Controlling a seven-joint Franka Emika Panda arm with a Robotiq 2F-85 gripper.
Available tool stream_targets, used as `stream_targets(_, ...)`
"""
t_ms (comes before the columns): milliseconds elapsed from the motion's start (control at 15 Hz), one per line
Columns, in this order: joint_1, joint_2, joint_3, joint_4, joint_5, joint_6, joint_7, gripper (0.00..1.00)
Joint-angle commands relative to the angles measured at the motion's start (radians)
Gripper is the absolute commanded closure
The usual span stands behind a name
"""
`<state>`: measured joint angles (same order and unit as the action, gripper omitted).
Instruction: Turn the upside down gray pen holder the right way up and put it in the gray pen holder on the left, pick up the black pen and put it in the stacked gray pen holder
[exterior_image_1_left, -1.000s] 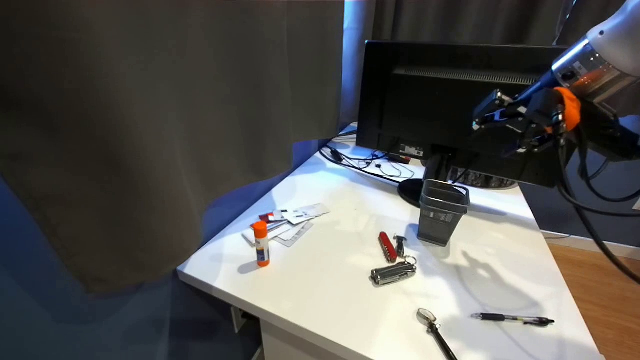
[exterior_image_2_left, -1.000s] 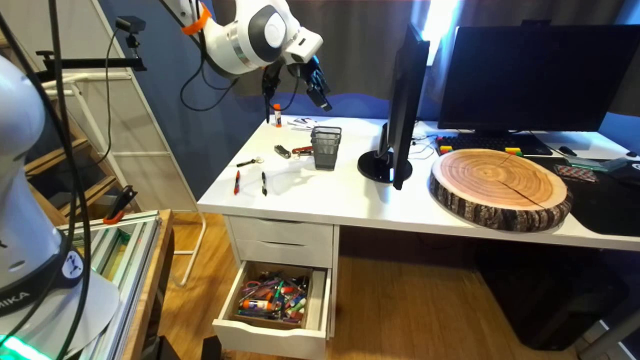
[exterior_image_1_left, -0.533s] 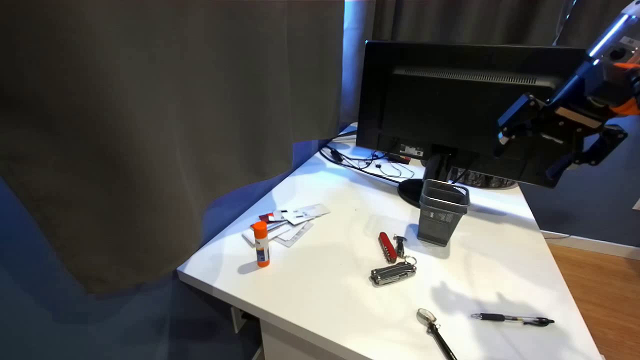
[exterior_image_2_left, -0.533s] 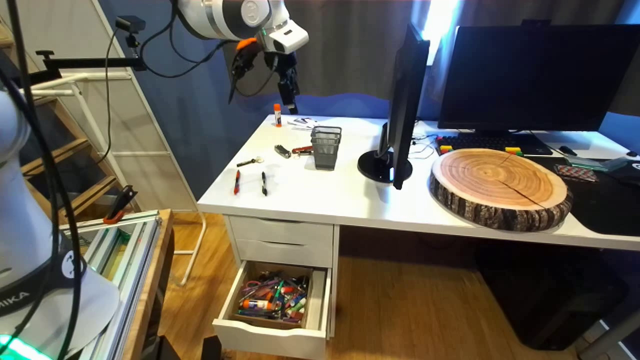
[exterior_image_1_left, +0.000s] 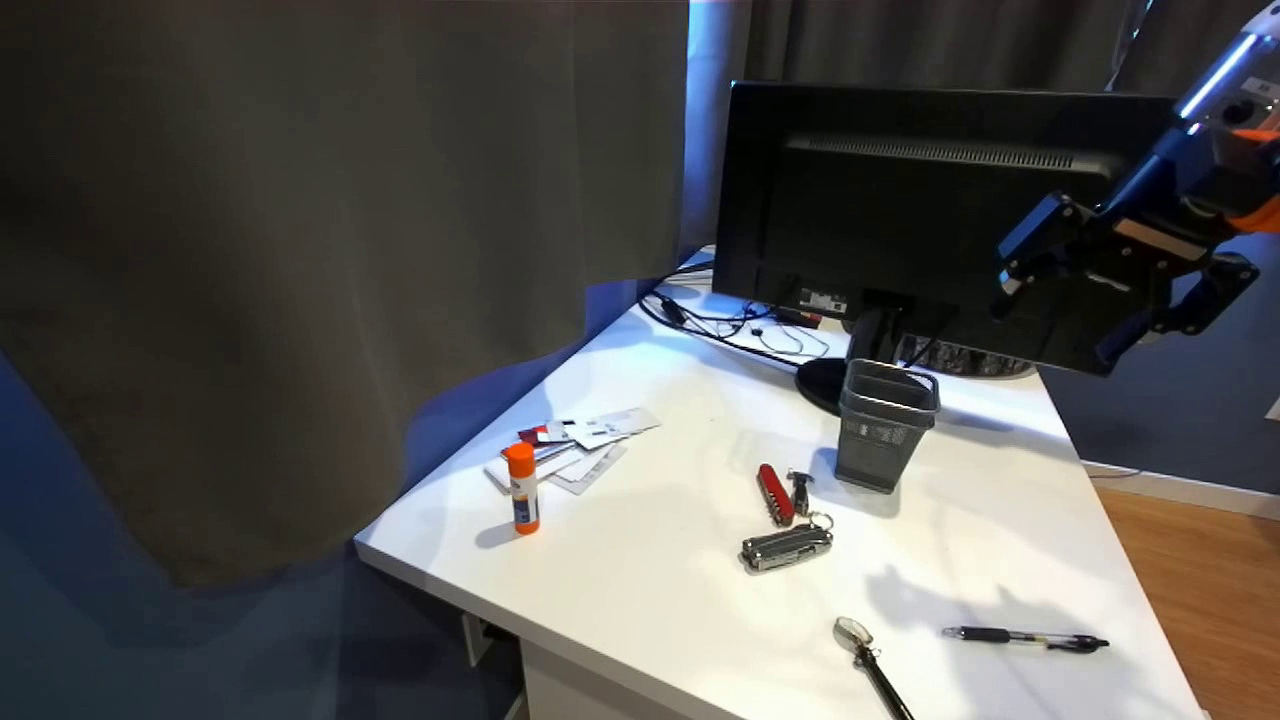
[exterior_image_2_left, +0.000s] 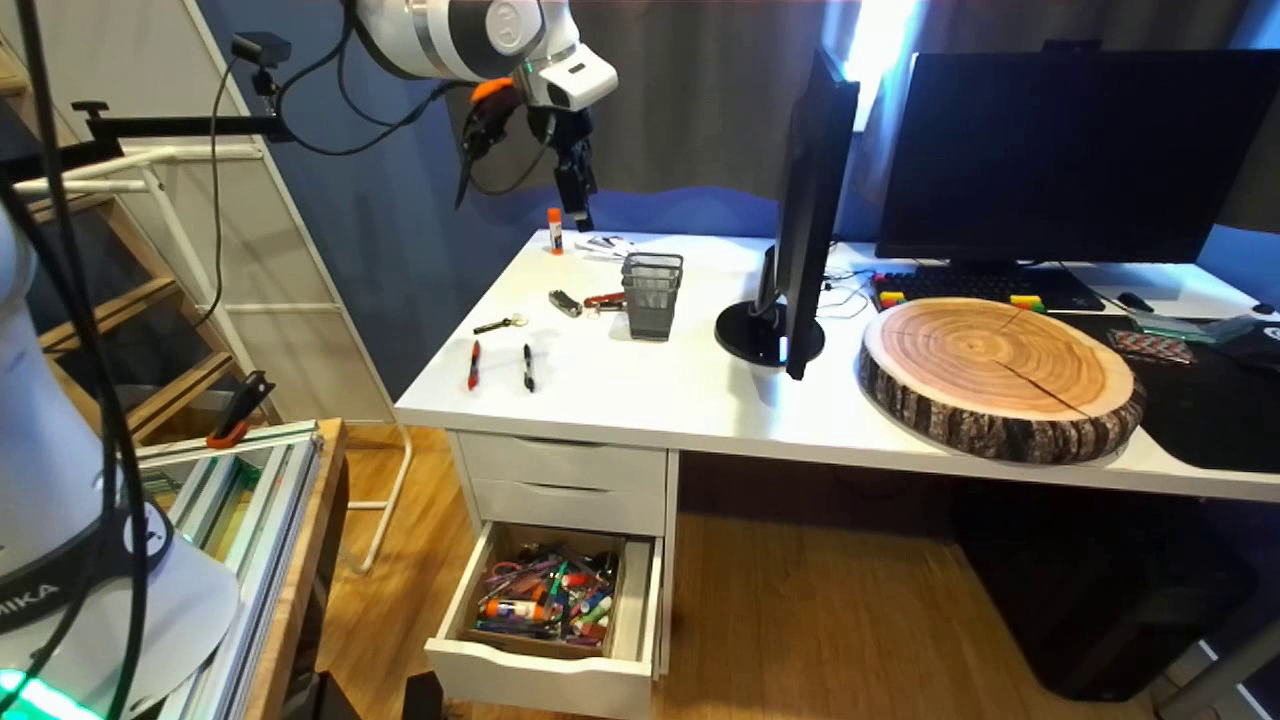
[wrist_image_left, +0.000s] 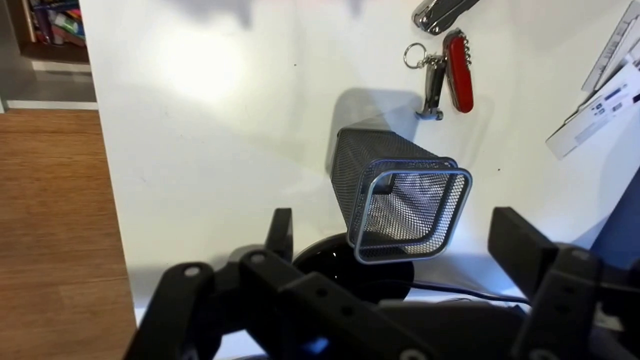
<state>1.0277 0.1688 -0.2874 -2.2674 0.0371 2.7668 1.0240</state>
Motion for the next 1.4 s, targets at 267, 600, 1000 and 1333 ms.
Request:
stream_targets(267, -0.169, 0.038, 0.217, -0.05, -0.072, -0.07, 0.4, 0.0)
stream_targets(600, -0.24, 0.094, 0.353, -0.088, 0.056, -0.1, 0.559, 0.0)
stream_targets(1000, -0.393, 0.224, 0.56, -0.034, 0.33, -0.005, 0.5, 0.0)
stream_targets(1333, -0.444, 0.355, 0.628, 0.041, 0.395, 0.076, 0.515, 0.0)
